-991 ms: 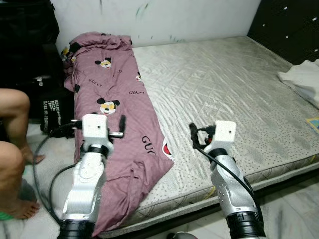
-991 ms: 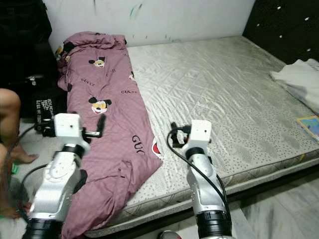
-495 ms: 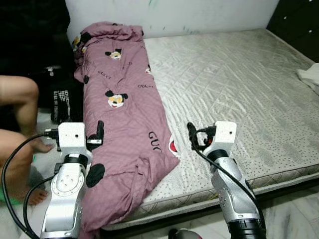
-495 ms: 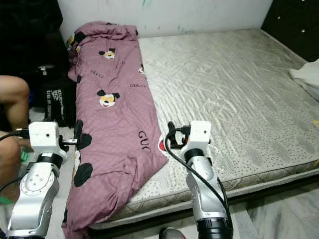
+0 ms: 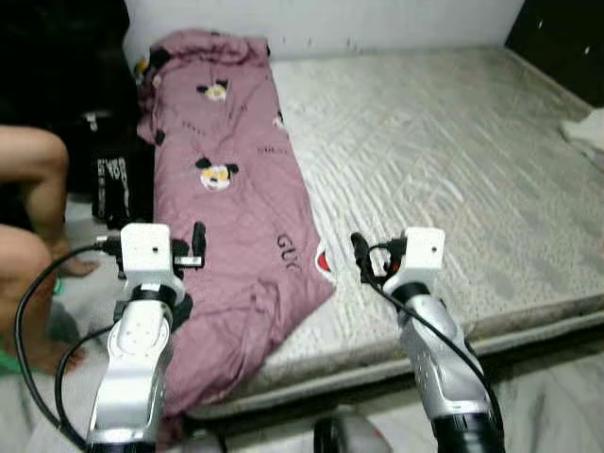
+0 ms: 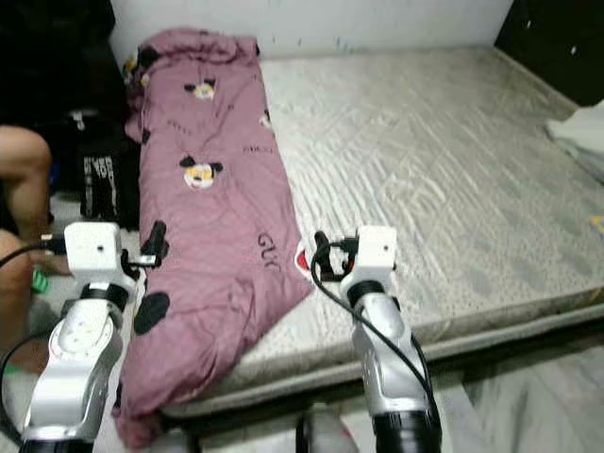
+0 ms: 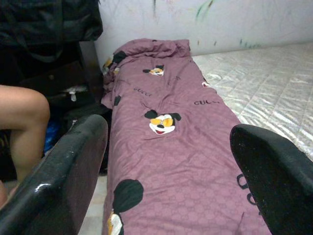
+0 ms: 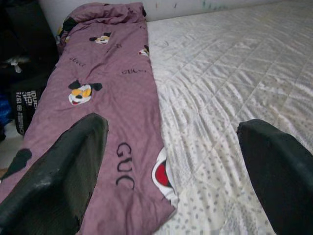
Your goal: Clean up the room
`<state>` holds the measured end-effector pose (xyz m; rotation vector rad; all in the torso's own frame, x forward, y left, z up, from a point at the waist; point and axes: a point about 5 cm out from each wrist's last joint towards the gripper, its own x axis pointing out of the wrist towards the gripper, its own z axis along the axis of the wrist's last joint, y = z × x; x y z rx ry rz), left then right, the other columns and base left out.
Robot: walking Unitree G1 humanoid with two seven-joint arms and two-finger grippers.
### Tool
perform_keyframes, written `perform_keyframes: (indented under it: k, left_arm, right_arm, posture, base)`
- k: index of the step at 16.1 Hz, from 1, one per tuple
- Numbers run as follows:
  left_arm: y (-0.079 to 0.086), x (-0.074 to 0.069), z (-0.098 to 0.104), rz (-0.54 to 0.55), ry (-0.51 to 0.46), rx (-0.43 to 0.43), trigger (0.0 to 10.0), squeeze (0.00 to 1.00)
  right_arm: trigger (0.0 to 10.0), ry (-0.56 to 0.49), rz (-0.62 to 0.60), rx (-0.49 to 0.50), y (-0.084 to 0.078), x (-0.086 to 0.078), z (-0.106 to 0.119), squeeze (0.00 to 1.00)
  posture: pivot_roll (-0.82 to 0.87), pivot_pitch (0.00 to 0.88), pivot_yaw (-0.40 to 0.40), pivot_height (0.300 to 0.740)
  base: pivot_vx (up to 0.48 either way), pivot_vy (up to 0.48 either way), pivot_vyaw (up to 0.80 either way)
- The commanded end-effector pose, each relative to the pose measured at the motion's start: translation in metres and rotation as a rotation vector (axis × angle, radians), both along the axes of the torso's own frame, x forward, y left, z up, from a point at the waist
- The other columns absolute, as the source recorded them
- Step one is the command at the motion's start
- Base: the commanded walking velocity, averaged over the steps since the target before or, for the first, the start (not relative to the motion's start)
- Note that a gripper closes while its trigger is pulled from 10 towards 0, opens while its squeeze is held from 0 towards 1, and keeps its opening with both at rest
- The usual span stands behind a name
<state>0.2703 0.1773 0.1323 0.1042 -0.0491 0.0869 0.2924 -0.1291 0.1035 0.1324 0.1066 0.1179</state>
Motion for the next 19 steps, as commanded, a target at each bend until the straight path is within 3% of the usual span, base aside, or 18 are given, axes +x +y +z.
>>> perform_keyframes:
  k: [1, 10, 19]
  left_arm:
    - [0.0001, 0.0007, -0.0006, 0.01, 0.004, 0.011, 10.0, 0.0]
    - [-0.0004, 0.0043, -0.0015, 0.041, 0.009, 0.003, 10.0, 0.0]
    - [-0.0021, 0.0058, -0.0027, 0.059, 0.013, 0.0, 10.0, 0.0]
  right_arm:
    - [10.0, 0.006, 0.006, 0.004, 0.0015, -0.0002, 0.0005, 0.0]
    - [10.0, 0.017, 0.03, 0.006, 0.0041, 0.0002, -0.001, 0.0]
    - [10.0, 0.02, 0.046, 0.005, 0.0057, -0.0002, -0.001, 0.0]
  posture:
    - [0.01, 0.104, -0.012, 0.631]
    - [0.01, 0.104, -0.013, 0.631]
    - [0.01, 0.108, -0.017, 0.518]
  base:
    - [0.0, 0.0, 0.0]
    - [0.0, 0.0, 0.0]
    - [0.0, 0.0, 0.0]
